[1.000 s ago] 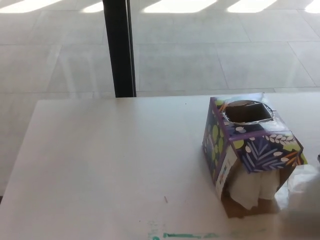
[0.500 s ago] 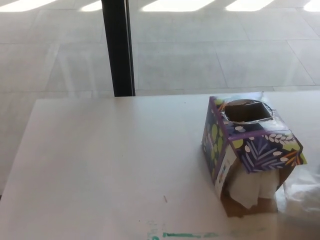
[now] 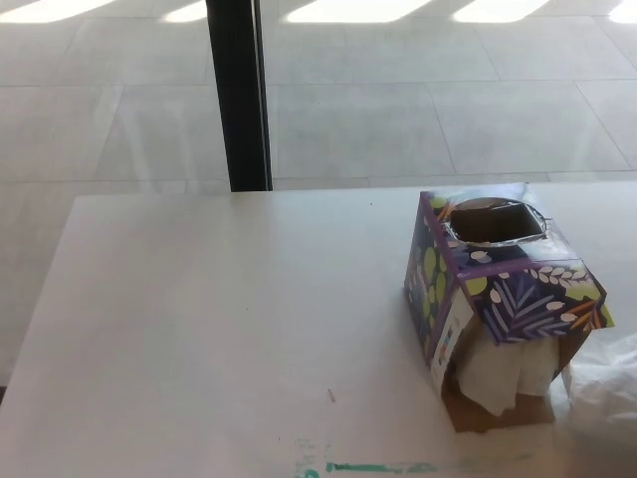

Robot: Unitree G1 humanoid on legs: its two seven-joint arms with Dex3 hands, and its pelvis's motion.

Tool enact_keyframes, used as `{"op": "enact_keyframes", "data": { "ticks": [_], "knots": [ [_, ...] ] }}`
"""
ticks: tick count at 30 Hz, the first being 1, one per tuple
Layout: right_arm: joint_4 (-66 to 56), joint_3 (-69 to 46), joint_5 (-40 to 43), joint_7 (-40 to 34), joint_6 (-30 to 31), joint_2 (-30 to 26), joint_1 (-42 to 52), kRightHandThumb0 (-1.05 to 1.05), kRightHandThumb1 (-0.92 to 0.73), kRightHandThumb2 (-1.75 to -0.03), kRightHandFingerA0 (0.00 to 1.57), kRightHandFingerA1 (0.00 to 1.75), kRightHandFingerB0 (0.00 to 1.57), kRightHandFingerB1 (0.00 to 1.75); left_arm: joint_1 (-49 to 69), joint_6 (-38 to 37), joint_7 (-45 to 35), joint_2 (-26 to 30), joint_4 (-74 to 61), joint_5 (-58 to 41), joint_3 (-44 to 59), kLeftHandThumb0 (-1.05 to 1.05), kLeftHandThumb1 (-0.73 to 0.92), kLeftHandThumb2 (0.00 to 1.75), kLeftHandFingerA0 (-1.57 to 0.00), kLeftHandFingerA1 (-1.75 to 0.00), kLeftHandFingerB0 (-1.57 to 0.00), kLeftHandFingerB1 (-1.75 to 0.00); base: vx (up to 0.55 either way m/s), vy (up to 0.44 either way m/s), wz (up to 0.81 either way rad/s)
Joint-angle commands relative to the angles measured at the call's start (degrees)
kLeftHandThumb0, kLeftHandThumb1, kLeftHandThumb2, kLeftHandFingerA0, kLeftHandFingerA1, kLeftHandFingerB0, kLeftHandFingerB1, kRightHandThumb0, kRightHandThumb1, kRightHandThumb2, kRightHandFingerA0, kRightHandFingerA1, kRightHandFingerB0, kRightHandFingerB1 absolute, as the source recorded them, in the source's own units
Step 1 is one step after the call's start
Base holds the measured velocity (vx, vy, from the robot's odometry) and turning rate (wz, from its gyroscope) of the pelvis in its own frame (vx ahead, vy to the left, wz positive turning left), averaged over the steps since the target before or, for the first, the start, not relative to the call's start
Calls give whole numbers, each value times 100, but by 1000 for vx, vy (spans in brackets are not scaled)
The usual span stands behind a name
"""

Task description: The robot uses its right hand to pull out a tissue from the tissue box kept in the middle of the desk and put it on the right side

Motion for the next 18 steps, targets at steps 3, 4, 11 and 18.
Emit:
{"op": "enact_keyframes", "data": {
  "ticks": [3,4,11,18],
  "knots": [
    [22,-629,360,-197,-128,-494,-171,-78,-45,-75,0,2,2,13,47,-38,18,45,4,-91,55,-82,92,71,-71,-60,-44,-46,0,0,0],
    [-94,-895,525,-79,-59,-685,-207,-72,-44,-75,0,4,0,17,48,-33,9,43,9,-83,51,-81,92,71,-72,-60,-45,-47,0,0,0],
    [-971,-2841,1614,-199,68,-1438,792,-54,-53,-83,57,73,23,45,34,-61,4,14,50,-108,99,-84,92,71,-70,-61,-45,-47,0,0,0],
    [-1936,-5446,1931,-1168,36,-1176,2941,-55,-65,-60,83,66,48,41,54,-19,27,45,53,-75,78,-82,92,71,-73,-62,-45,-46,0,0,0]
  ]
}}
